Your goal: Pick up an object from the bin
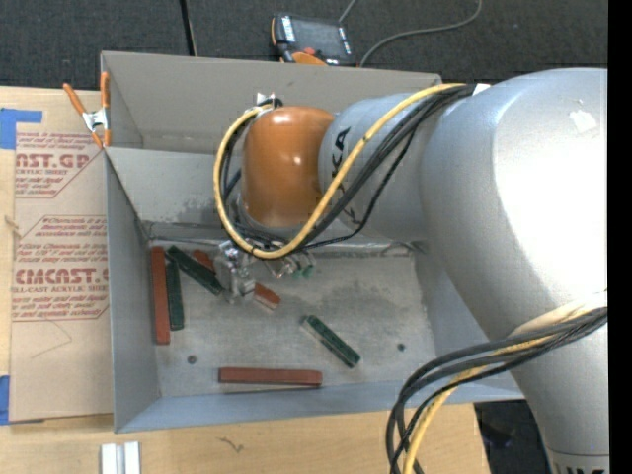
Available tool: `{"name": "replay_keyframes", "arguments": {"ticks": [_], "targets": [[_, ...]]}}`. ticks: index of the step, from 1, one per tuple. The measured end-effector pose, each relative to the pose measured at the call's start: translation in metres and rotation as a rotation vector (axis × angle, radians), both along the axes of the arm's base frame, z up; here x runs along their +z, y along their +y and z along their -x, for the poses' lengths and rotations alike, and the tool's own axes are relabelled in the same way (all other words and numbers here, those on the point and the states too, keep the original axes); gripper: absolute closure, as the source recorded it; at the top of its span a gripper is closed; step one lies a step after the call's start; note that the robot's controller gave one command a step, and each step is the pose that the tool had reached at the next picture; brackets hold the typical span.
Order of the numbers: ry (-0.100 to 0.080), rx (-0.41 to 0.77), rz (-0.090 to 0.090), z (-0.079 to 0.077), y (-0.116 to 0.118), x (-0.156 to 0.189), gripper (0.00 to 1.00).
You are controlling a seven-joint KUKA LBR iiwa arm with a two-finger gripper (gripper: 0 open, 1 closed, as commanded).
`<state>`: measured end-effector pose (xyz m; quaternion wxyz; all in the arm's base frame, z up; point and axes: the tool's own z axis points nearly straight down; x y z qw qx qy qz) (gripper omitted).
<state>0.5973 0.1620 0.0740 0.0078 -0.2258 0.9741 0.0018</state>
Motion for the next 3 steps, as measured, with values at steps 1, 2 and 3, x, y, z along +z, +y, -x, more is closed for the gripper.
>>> {"name": "replay_keyframes", "arguments": {"ticks": [1, 2, 3], "targets": [[0.012, 0.001, 0.004, 0.003, -0.001, -0.004, 0.0], [0.011, -0.096, 0.005, 0.008, -0.06, -0.001, 0.0], [0.017, -0.185, 0.008, 0.055, -0.159, 0.006, 0.0]]}}
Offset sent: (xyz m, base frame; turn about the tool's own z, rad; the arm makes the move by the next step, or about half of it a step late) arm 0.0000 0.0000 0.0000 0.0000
